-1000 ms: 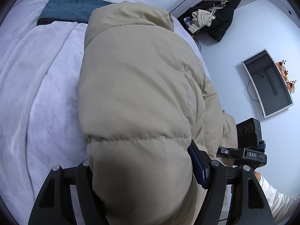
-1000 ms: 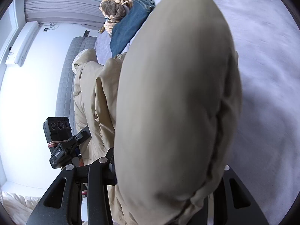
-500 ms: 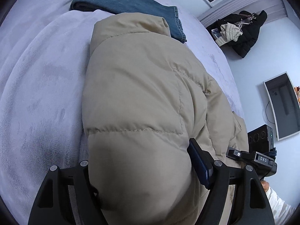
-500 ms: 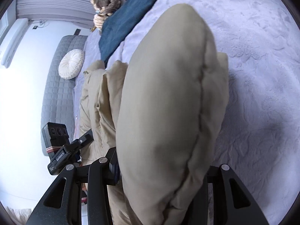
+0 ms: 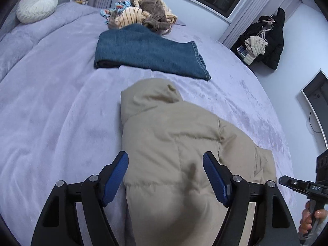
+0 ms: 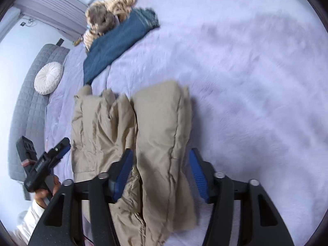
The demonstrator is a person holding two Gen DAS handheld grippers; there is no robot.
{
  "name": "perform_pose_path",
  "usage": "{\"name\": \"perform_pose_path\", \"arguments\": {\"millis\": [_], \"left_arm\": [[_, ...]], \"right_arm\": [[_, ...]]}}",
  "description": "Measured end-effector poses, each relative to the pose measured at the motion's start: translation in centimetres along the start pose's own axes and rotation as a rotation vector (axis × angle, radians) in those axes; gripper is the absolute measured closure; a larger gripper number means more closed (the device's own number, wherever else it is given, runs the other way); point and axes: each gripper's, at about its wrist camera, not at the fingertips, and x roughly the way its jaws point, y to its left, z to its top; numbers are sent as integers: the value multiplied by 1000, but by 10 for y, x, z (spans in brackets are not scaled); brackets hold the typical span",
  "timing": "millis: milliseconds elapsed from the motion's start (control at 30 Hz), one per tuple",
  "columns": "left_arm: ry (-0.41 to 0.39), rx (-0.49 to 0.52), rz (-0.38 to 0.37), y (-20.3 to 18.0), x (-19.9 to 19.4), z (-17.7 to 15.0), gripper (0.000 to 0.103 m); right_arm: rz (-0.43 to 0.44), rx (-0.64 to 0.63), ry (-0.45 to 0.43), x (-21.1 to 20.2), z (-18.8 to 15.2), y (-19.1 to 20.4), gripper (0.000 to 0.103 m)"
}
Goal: Fold large clothes
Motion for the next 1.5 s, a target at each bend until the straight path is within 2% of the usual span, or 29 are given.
{"name": "perform_pose_path", "arguments": {"millis": [33,133,167,233,267,367,433,533,667,800,1033,1200,1233,1300,1400,1500], "left_arm": [[-7,16,4,-2,3,6,26],[16,46,1,-15,23,17,26],[34,60,1,-22,32,16,26],[44,119,48,-45,46,8,26],[43,153,77,-54,53,4,26],[51,191,93,-72,62,-7,26],[51,219,96,-78,65,-14,26],[51,233,117,-82,70,-18,25],[65,219,113,-80,57,-15,25],[73,205,100,-69,23,-24,25],[140,138,94,-47,-26,-72,25],[206,105,110,-39,-33,-107,25],[214,95,111,-38,-33,-111,20],[225,84,117,-37,-34,-117,20],[240,76,127,-38,-36,-121,20],[249,79,135,-40,-40,-121,20]], "right_arm": [[18,-8,-11,-5,0,6,83],[87,-74,-8,4,2,48,84],[96,-102,4,3,-8,52,84],[81,-157,43,20,-22,65,84],[55,-176,64,27,-35,63,84],[-51,-189,116,55,-56,53,90],[-75,-154,126,65,-64,37,96],[-56,-88,123,71,-69,14,102],[-63,-65,128,74,-68,11,103],[-76,-76,125,70,-68,18,103],[-90,-88,116,46,-74,31,100],[-86,-94,81,15,-87,43,98],[-74,-91,75,8,-93,46,98],[-57,-93,70,0,-104,51,98],[-53,-100,102,2,-122,57,98],[-86,-83,148,14,-135,54,98]]}}
